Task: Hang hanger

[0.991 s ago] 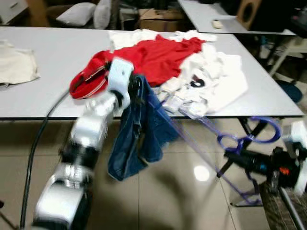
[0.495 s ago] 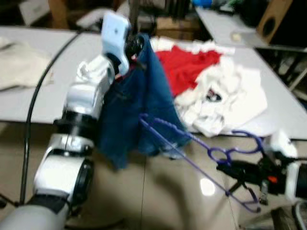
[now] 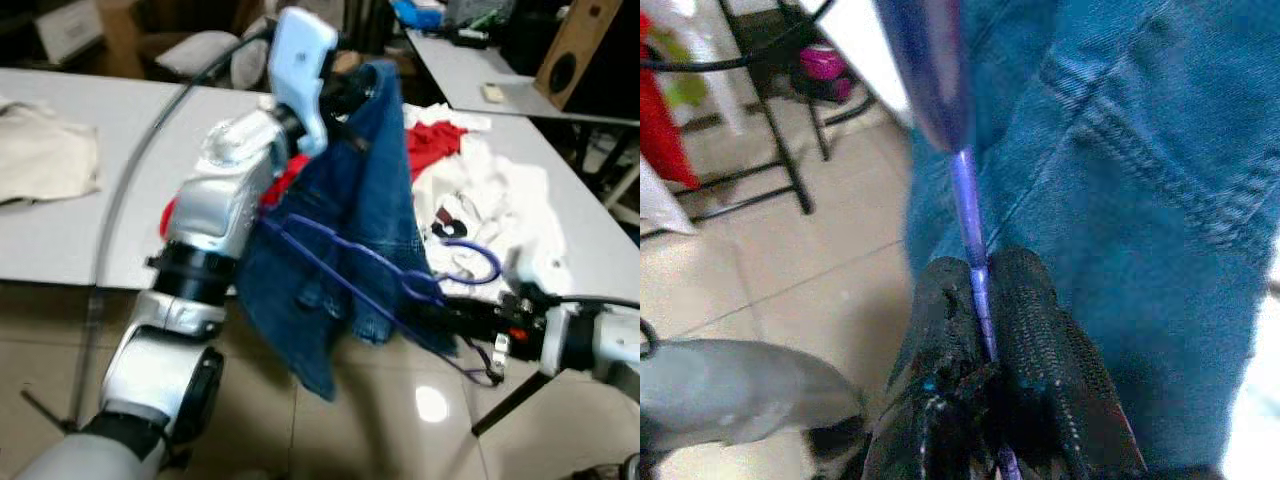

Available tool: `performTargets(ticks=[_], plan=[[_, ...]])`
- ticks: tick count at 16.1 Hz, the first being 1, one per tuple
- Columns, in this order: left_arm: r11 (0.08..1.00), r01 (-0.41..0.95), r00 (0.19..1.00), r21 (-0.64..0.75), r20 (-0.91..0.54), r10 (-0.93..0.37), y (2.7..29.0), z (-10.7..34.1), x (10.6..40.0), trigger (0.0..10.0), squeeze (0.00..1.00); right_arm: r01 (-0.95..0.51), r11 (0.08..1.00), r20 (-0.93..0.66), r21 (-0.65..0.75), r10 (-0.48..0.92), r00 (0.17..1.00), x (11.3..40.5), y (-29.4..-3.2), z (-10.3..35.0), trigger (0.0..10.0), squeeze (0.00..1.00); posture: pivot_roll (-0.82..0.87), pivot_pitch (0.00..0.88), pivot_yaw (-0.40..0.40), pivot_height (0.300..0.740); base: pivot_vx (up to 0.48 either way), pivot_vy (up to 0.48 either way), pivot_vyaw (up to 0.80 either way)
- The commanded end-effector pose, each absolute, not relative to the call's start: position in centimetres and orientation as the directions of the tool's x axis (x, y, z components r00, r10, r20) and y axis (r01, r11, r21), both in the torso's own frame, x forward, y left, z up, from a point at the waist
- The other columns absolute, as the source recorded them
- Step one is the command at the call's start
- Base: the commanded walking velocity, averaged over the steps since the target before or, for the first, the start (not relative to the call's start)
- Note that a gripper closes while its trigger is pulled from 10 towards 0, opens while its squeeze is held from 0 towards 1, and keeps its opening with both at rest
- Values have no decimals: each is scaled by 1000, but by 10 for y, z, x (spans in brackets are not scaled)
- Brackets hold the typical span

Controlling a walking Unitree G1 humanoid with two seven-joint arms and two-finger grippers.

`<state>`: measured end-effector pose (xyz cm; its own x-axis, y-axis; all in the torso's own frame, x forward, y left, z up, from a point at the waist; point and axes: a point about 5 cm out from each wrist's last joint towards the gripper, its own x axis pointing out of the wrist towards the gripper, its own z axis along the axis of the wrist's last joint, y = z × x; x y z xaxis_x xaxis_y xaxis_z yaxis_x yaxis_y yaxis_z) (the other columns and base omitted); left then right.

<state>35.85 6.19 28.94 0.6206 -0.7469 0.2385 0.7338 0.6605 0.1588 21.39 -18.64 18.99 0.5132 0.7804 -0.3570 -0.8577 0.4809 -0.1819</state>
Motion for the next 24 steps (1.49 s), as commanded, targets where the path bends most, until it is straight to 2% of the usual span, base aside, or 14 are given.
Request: performTargets(ticks=[1, 6, 8, 9, 10, 13, 15, 16, 17, 18, 19, 20, 22, 24], plan=[[612, 768, 557, 189, 273, -784, 48, 303, 349, 10000, 0, -827, 516, -378, -221, 736, 561, 220, -195, 190, 10000, 0, -31, 0, -49, 740, 375, 0, 0], [632, 746, 526, 210, 397, -752, 64, 345, 336, 10000, 0, -583, 615, -289, -531, 516, 806, 279, -225, 250, 10000, 0, -30, 0, -63, 740, 362, 0, 0], [667, 718, 518, 200, 486, -704, 77, 374, 335, 10000, 0, -398, 604, -152, -691, 417, 896, 307, -238, 295, 10000, 0, -33, 0, -64, 740, 356, 0, 0], [690, 695, 516, 202, 528, -674, 83, 388, 334, 10000, 0, -238, 595, -2, -768, 370, 929, 321, -241, 325, 10000, 0, -31, 0, -66, 740, 356, 0, 0], [712, 674, 510, 197, 573, -642, 90, 403, 332, 10000, 0, -56, 667, 219, -743, 321, 921, 330, -241, 363, 10000, 0, -23, 0, -81, 740, 349, 0, 0], [745, 641, 511, 187, 620, -596, 99, 417, 327, 10000, 0, 31, 707, 384, -706, 347, 856, 332, -233, 391, 10000, 0, -14, 0, -95, 740, 344, 0, 0], [746, 643, 561, 172, 558, -612, 93, 393, 333, 10000, 0, -81, 688, 286, -721, 401, 870, 338, -223, 355, 10000, 0, -9, 0, -98, 740, 337, 0, 0], [754, 637, 602, 163, 505, -618, 85, 374, 339, 10000, 0, -236, 624, 122, -745, 474, 872, 336, -218, 316, 10000, 0, -11, 0, -96, 740, 300, 0, 0], [778, 607, 672, 160, 419, -610, 77, 349, 346, 10000, 0, -408, 540, -39, -736, 568, 822, 324, -209, 275, 10000, 0, -12, 0, -90, 740, 274, 0, 0], [797, 574, 747, 187, 278, -603, 68, 310, 353, 10000, 0, -580, 523, -145, -624, 652, 744, 301, -198, 240, 10000, 0, -20, 0, -72, 740, 0, 0, 0], [799, 571, 763, 187, 237, -601, 66, 298, 354, 10000, 0, -624, 515, -172, -588, 674, 719, 293, -194, 231, 10000, 0, -20, 0, -72, 740, 0, 0, 0], [802, 566, 812, 188, 43, -583, 61, 240, 354, 10000, 0, -768, 408, -301, -494, 748, 591, 253, -181, 201, 10000, 0, -39, 0, -43, 740, 0, 0, 0], [811, 536, 843, 234, -104, -527, 66, 198, 351, 10000, 0, -849, 344, -376, -400, 783, 495, 223, -176, 187, 10000, 0, -47, 0, -33, 740, 0, 0, 0], [819, 511, 859, 262, -188, -476, 78, 176, 354, 10000, 0, -867, 397, -358, -301, 796, 489, 203, -186, 195, 10000, 0, -61, 0, -15, 740, 0, 0, 0]])
